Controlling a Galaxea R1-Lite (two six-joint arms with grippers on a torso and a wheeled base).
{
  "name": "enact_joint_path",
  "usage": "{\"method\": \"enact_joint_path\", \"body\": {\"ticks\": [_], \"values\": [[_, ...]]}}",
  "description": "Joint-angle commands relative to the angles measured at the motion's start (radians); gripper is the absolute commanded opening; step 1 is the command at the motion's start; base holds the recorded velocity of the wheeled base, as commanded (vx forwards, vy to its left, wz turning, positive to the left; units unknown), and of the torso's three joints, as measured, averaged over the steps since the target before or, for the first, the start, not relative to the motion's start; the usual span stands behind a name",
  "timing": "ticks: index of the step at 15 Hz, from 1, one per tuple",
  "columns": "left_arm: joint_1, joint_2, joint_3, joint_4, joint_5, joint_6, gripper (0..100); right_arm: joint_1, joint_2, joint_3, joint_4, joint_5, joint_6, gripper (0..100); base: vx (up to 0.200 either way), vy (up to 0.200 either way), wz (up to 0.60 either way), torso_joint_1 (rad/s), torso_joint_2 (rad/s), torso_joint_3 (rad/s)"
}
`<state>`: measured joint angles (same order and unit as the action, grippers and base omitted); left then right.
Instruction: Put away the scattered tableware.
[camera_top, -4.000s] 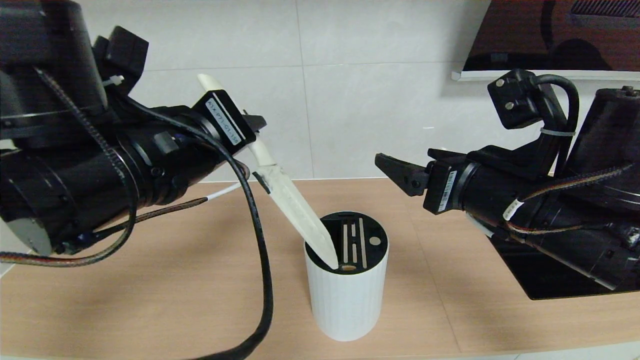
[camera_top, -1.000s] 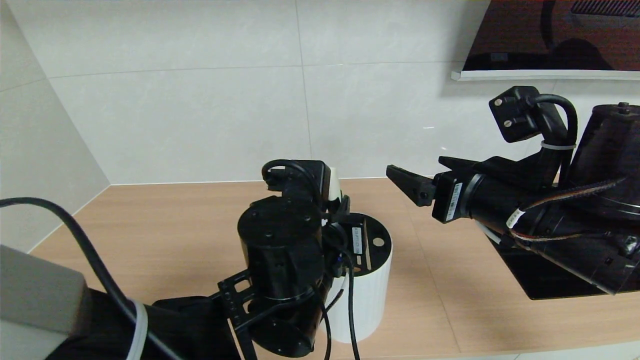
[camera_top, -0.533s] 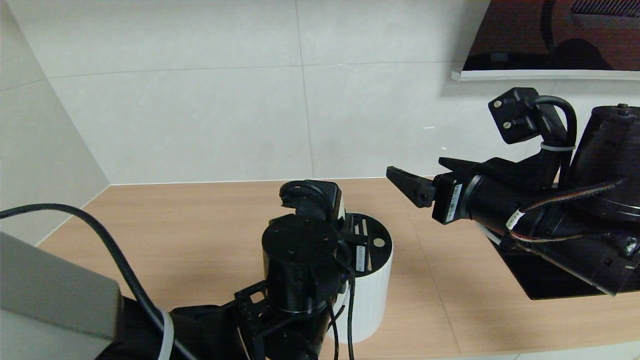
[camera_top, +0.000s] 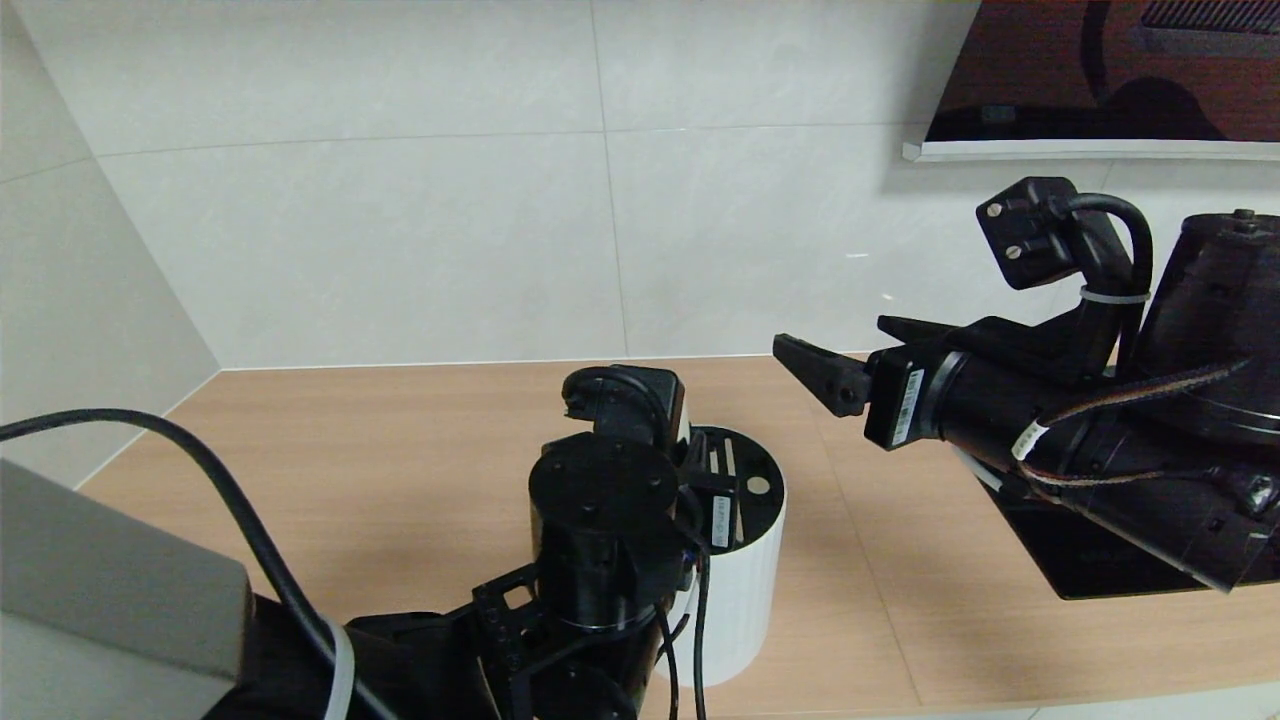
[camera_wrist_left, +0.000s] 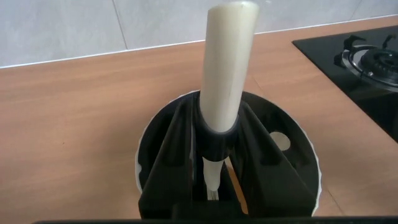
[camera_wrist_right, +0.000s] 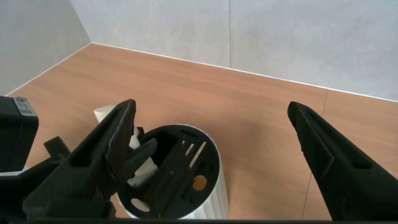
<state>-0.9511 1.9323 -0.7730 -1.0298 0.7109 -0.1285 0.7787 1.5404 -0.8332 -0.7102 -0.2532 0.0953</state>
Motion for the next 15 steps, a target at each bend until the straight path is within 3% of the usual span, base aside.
{"method": "enact_joint_path", "body": {"ticks": [1, 9, 12, 13, 15], "values": [[0.0, -0.001, 0.0, -0.001, 0.001, 0.0, 100, 0.001, 0.0, 0.0, 0.0, 0.0, 0.0, 100, 0.0, 0.0, 0.0, 0.0, 0.0, 0.0], [0.0, -0.016, 0.008, -0.001, 0.001, 0.0, 100, 0.001, 0.0, 0.0, 0.0, 0.0, -0.005, 100, 0.0, 0.0, 0.0, 0.0, 0.0, 0.0], [0.005, -0.131, 0.021, -0.003, -0.002, 0.001, 100, -0.001, -0.019, 0.003, 0.002, 0.0, -0.006, 100, 0.0, 0.0, 0.0, 0.0, 0.0, 0.0], [0.005, -0.184, 0.046, 0.0, -0.013, 0.007, 100, -0.001, -0.026, 0.009, 0.0, 0.0, -0.006, 100, 0.0, 0.0, 0.0, 0.0, 0.0, 0.0], [0.005, -0.305, 0.124, 0.027, -0.097, 0.059, 100, -0.006, -0.054, 0.019, 0.006, 0.003, -0.011, 100, 0.0, 0.0, 0.0, 0.0, 0.0, 0.0]]}}
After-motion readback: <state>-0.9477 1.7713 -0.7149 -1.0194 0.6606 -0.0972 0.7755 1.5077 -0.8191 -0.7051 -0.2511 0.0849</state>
